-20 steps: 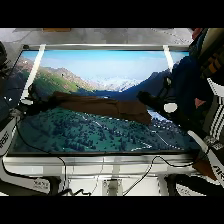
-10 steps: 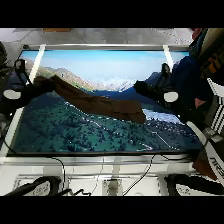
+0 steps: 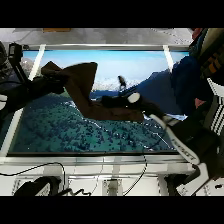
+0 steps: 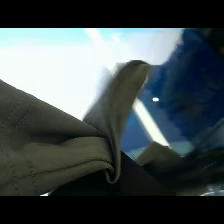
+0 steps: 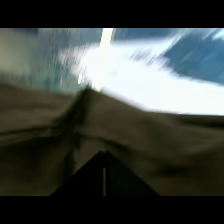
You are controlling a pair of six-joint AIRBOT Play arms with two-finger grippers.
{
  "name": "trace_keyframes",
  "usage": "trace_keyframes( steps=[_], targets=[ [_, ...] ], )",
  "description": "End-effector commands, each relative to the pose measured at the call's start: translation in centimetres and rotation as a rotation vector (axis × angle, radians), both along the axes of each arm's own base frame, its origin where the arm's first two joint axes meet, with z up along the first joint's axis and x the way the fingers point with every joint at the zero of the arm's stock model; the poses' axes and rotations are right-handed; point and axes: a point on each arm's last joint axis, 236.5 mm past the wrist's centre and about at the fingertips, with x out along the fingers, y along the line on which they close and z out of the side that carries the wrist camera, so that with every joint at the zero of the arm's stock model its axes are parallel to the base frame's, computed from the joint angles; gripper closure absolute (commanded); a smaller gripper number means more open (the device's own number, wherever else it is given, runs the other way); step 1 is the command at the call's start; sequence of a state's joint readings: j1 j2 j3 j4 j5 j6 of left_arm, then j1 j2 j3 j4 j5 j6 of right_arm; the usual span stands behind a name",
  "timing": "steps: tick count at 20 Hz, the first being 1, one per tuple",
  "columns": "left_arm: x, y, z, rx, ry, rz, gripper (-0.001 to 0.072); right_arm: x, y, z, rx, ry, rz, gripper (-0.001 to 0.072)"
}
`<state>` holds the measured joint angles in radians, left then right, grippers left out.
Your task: Fold the clothes and pants, and hang the long-sleeved shirts on hangers.
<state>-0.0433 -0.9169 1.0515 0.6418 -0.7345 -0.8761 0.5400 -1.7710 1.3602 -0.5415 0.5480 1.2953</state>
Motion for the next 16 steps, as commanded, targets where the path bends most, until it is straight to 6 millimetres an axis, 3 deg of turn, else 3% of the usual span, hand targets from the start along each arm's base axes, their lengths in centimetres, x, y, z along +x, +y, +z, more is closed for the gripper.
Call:
trace_keyframes(
  steps=[1, 4, 6, 7, 9, 11, 14, 16],
  targets=[
    [-1.0, -2.1, 0.2, -0.016, 0.005, -0.057, 0.0696, -3.8, 6.3, -3.8, 0.002, 0.094, 0.070, 0.0694],
    [-0.8, -4.6, -2.1, -0.019, 0.071, -0.112, 0.0696, -5.0, 8.2, -4.2, -0.002, 0.078, 0.079, 0.0693],
    [-0.6, -6.4, -4.3, -0.013, 0.121, -0.152, 0.0696, -5.1, 7.0, -4.4, -0.041, 0.076, 0.120, 0.0692],
    [-0.5, -7.3, -5.1, -0.017, 0.141, -0.167, 0.0696, -4.9, 5.3, -4.7, -0.088, 0.077, 0.158, 0.0692],
    [0.4, -8.7, -6.3, 0.008, 0.121, -0.173, 0.0697, -3.7, -0.5, -4.8, -0.222, 0.075, 0.228, 0.0692],
    [1.4, -10.1, -6.7, 0.005, 0.092, -0.145, 0.0697, -1.1, -8.6, -2.9, -0.345, 0.061, 0.212, 0.0692],
    [1.6, -14.7, -8.7, -0.025, 0.101, -0.153, 0.0697, 2.6, -19.7, 3.3, -0.401, 0.007, 0.052, 0.0691],
    [1.9, -18.0, -11.0, -0.034, 0.103, -0.127, 0.0697, 3.9, -26.3, 8.0, -0.395, -0.045, -0.087, 0.0691]
  ],
)
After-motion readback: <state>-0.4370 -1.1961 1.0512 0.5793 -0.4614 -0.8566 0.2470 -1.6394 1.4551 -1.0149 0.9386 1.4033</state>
